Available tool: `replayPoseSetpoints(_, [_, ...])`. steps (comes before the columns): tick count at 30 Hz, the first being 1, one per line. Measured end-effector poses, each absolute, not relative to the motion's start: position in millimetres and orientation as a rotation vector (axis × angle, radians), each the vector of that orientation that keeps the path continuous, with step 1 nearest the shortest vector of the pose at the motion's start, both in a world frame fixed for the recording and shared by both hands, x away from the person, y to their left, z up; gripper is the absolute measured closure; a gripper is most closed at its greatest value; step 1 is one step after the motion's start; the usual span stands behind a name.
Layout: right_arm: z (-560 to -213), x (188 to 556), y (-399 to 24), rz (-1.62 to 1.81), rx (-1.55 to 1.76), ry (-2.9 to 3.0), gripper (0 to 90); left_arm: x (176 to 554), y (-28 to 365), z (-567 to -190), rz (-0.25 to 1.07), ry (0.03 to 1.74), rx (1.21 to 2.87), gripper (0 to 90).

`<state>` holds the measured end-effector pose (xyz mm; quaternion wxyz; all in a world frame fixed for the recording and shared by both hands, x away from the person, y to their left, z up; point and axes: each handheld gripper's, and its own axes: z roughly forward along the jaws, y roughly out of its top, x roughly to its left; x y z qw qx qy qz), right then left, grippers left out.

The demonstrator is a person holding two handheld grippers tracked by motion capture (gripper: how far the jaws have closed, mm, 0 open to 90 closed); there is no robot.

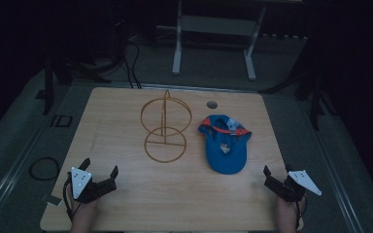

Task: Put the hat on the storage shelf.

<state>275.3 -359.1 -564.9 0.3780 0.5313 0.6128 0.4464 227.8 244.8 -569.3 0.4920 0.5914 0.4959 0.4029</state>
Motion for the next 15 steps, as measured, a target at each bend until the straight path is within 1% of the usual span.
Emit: replayPoseSetpoints(15, [-561.4, 281.2, -361.3, 1.126, 1.392, 1.624, 14.5, 227.8, 243.6, -569.7, 0.974, 1.189, 1.446, 0.7])
